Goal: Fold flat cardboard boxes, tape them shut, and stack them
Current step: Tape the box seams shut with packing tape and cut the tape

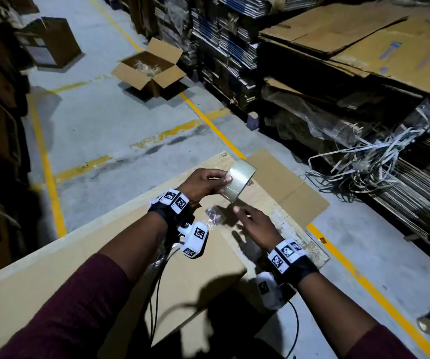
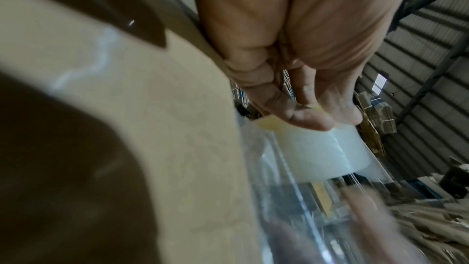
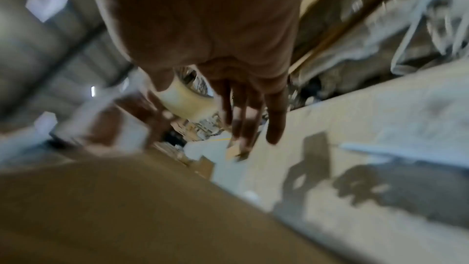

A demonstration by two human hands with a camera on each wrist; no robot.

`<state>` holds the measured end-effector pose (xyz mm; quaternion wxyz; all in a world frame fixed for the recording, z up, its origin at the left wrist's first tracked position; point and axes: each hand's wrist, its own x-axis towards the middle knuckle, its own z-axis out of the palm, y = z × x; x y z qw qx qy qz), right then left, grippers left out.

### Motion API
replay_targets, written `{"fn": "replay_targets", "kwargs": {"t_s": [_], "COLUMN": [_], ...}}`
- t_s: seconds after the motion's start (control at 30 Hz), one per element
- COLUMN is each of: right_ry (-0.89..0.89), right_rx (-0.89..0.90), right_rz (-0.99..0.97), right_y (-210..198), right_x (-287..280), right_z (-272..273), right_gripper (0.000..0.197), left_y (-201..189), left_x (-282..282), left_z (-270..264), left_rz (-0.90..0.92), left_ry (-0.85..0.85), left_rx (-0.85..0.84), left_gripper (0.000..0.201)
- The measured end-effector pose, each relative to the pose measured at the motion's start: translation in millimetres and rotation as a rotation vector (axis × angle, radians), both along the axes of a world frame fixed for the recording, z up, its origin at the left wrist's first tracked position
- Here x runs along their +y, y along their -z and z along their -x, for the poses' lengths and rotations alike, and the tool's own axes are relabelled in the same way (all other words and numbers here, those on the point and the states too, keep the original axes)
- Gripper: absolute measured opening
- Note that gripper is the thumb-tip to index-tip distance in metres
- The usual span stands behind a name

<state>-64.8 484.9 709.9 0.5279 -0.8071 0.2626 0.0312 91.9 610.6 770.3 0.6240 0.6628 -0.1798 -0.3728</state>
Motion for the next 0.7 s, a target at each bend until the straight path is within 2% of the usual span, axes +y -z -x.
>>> {"fn": "replay_targets", "kwargs": {"t_s": [0.03,0.07,0.1,0.17,0.23,0.3,0.37,0.5,0.57,0.7], "right_ry": [0.013,-0.026,-0.111,-0.234,-0.204,-0.151,-0.138,-0.11,-0.098,-0.126], "right_rx": [-0.009,0.012,0.029,0.021,-0.001,-0.012,-0.013,-0.009,0.001,0.142], "right_rz": [-0.276,-0.445,-0.485,-0.394,-0.326,-0.383,-0.51,-0.643,-0.56,-0.284], "right_y": [-21.2,-36.9,-45.4,-51.7,-47.3,-40.2,-38.3,-31.4,-26.4,-5.8], "right_x": [9.7,16.9,22.4,30.4,32.0,29.9,29.5,30.5,33.8,38.6], "right_z": [-2.7,-4.7,-7.2,-15.9,-26.6,-31.7,-30.4,-27.3,-27.6,-20.6], "right_gripper": [0.055,0.059,0.059,0.055,0.043,0.023,0.014,0.028,0.029,0.039], "left_y": [-1.3,-2.1,-3.4,-7.8,-11.3,-13.5,-13.8,-7.8,-7.9,-10.9], "left_x": [1.3,2.4,3.7,7.2,10.9,15.5,22.6,41.4,48.8,58.7], "left_z": [0.3,-0.4,-1.2,-2.3,-3.5,-3.3,-2.4,-4.0,-2.3,4.4], "left_rz": [0.009,0.017,0.02,0.02,0.019,0.019,0.028,0.107,0.162,0.22], "left_ry": [-0.007,-0.007,-0.004,0.005,0.009,-0.001,-0.021,-0.091,-0.129,-0.186], "left_rx": [0.007,0.011,0.011,0.006,0.008,-0.002,-0.008,0.063,0.125,0.183], "left_gripper": [0.006,0.007,0.008,0.012,0.013,0.01,0.01,0.024,0.029,0.025]}}
